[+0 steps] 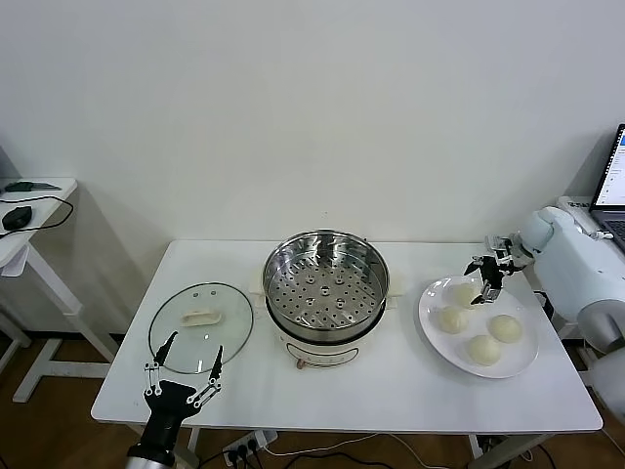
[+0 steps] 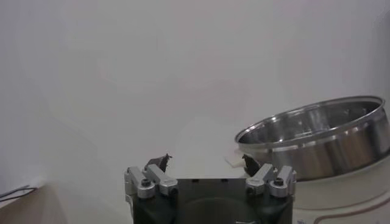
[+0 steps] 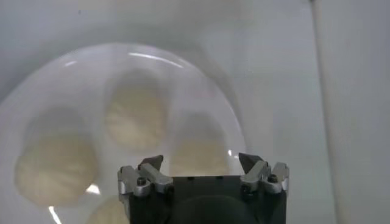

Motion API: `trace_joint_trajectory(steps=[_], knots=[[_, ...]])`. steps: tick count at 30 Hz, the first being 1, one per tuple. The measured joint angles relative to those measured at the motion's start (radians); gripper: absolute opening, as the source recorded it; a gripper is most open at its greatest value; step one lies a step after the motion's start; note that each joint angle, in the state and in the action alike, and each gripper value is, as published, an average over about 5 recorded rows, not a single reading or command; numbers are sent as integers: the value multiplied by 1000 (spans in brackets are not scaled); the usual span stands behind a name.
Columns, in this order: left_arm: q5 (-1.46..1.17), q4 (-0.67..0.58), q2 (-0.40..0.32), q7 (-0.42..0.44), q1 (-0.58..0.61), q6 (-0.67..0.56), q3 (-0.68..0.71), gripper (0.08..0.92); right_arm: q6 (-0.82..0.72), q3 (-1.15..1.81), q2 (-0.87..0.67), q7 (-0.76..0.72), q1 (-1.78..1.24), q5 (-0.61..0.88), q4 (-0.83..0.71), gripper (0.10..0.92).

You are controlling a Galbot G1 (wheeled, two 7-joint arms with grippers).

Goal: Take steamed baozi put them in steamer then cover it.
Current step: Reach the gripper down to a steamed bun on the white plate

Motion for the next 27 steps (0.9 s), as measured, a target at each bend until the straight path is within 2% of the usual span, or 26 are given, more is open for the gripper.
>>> trace_joint_trajectory(steps=[14, 22, 27], knots=[[-9, 2, 4, -9, -4, 2, 4, 823, 6, -2, 56, 84, 4, -71, -93, 817], [-13, 0, 5, -11, -1, 2, 4, 823, 4, -4, 70, 111, 1, -84, -115, 701], [-17, -3, 4, -13, 1, 3, 3, 823, 6, -5, 73, 114, -4, -86, -118, 668]])
